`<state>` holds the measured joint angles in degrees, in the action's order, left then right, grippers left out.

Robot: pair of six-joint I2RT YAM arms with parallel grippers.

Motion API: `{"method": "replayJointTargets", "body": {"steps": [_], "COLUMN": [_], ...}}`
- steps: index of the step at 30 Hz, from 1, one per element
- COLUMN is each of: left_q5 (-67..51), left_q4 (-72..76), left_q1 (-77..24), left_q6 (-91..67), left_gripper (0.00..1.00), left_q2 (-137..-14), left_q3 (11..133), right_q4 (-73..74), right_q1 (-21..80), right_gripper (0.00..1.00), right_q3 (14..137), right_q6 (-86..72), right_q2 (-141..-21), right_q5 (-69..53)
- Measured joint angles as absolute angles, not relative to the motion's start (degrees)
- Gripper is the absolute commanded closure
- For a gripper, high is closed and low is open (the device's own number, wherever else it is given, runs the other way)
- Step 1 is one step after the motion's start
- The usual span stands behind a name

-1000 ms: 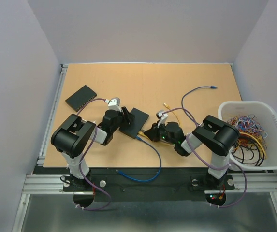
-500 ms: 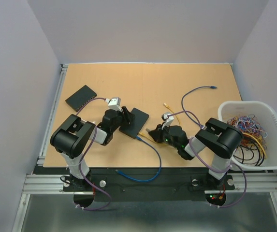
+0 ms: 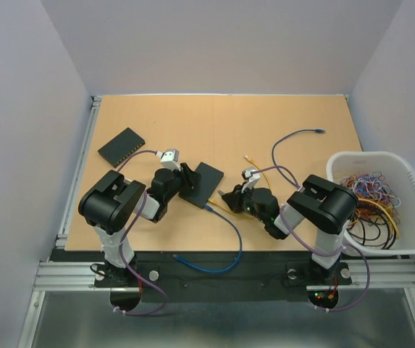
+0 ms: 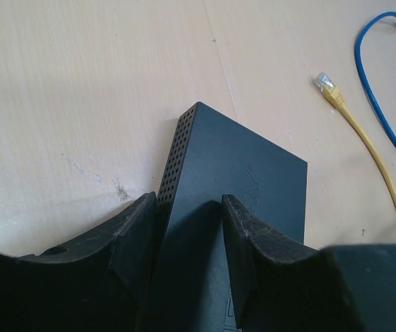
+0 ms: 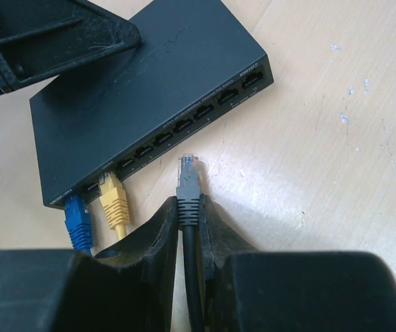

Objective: Insert the plug into the switch port

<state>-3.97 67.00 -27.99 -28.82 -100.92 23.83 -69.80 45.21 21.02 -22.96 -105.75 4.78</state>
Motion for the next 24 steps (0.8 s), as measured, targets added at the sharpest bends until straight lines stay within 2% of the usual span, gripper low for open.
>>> {"method": "replayJointTargets", "body": {"steps": [12, 24], "left_q5": [-4.9, -5.4], "left_q4": [69.0, 69.1], "left_q1": [-28.0, -28.0], "left_q6": [-28.9, -28.9], "left_gripper": [0.48, 0.48], "left_q2": [-102.3, -102.4], "left_q3": [23.8, 23.8], "right_q4": [-69.4, -69.1], "right_q1": [47.4, 51.1], "right_gripper": [1.0, 1.0], "right_q3": [22.7, 23.1], "right_q6": [-22.9, -20.9], "right_q2": [-106.5, -106.5], "right_q5": [6.4, 14.0]}}
